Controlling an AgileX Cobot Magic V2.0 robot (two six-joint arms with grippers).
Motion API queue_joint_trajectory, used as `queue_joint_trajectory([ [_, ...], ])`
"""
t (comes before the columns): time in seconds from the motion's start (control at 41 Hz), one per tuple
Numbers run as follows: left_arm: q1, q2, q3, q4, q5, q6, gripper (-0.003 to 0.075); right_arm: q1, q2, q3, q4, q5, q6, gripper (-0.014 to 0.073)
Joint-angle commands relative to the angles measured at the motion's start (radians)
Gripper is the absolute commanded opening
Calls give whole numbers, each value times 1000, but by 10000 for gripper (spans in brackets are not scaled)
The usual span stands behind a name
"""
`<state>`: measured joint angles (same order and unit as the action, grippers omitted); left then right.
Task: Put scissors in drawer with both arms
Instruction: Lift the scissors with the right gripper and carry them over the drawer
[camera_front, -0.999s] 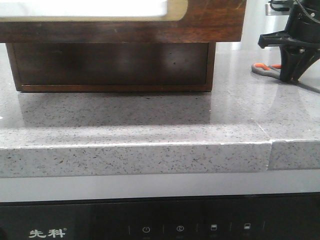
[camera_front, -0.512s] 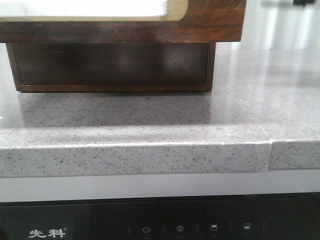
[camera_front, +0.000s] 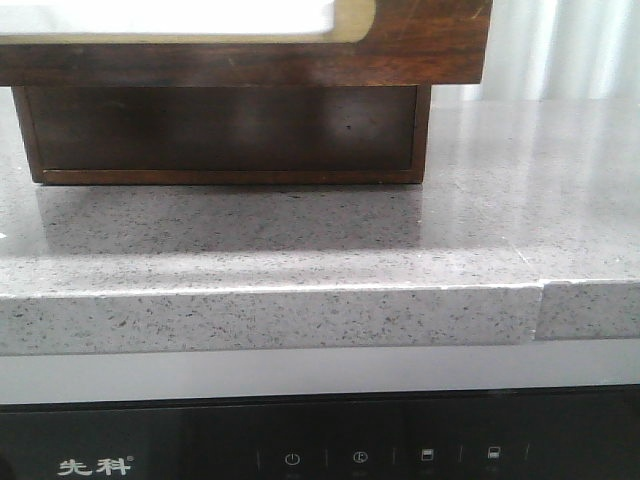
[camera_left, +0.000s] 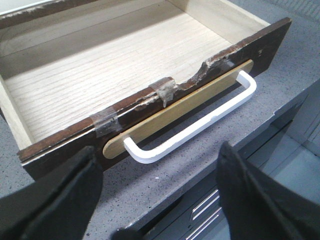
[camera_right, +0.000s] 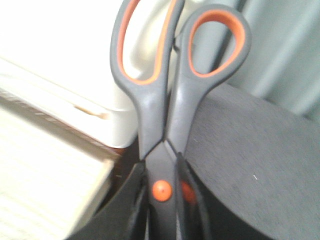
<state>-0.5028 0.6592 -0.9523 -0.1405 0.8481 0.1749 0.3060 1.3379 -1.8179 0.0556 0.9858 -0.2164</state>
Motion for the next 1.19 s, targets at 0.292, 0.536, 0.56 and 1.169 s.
queue_joint_trajectory([
  [0.292,-7,2,-37,-13,-85,-9,472,271,39,-27,162,-119,-369,89],
  [0.536,-7,2,-37,-13,-85,-9,472,338,152,-27,164,-112,-543,89],
  [0.56,-7,2,-37,-13,-85,-9,472,338,166,-27,166,-111,-551,89],
  [1.169,-7,2,-37,-13,-85,-9,472,338,378,-27,183,-98,-560,91],
])
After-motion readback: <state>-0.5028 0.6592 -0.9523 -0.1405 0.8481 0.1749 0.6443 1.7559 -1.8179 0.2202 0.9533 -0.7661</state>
